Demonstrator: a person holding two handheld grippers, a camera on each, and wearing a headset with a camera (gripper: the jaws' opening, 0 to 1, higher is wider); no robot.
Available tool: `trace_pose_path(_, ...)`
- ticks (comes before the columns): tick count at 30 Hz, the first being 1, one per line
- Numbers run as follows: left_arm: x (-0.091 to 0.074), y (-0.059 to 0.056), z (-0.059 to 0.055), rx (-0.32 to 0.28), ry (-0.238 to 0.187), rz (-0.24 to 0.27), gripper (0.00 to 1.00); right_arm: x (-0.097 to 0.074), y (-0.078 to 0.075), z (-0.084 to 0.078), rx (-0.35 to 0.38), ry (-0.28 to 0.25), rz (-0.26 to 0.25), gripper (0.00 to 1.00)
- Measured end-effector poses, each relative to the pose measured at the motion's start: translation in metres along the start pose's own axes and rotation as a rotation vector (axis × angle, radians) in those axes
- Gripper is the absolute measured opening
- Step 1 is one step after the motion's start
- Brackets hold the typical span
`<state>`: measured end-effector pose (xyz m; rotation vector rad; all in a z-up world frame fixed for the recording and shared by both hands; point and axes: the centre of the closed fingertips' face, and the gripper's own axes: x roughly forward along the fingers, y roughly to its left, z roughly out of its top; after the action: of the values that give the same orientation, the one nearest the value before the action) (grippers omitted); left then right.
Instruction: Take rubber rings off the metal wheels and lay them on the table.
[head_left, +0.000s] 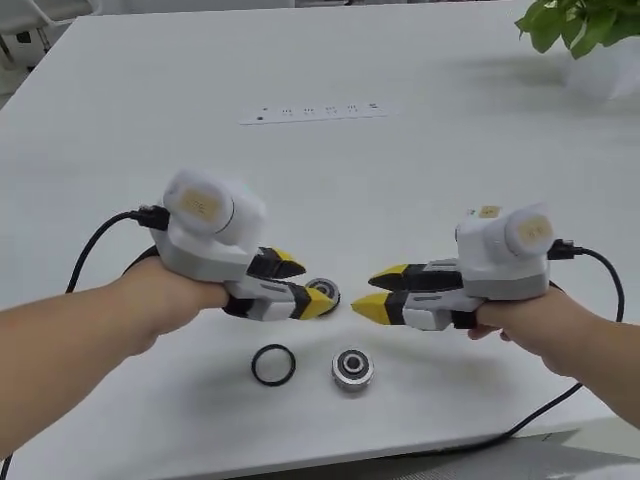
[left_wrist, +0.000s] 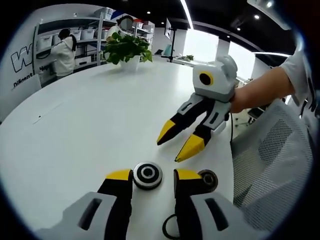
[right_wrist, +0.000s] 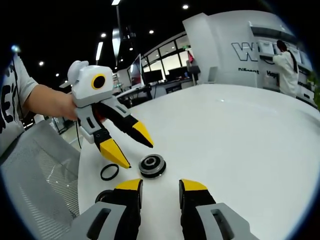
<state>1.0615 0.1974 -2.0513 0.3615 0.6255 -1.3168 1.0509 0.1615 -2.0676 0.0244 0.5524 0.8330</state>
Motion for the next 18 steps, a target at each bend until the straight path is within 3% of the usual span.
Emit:
trace_pose_path(12, 0.012, 0.004, -0.008, 0.005, 0.031, -0.003, 0.17, -0.005, -0.001, -0.007, -0.004, 0.013, -0.007, 0.27)
trace_pose_path(18, 0.012, 0.006, -0.007, 0.025, 0.027, 0.015, 0.13, -0.004, -0.001, -0.007, -0.002, 0.014, -0.007, 0.27)
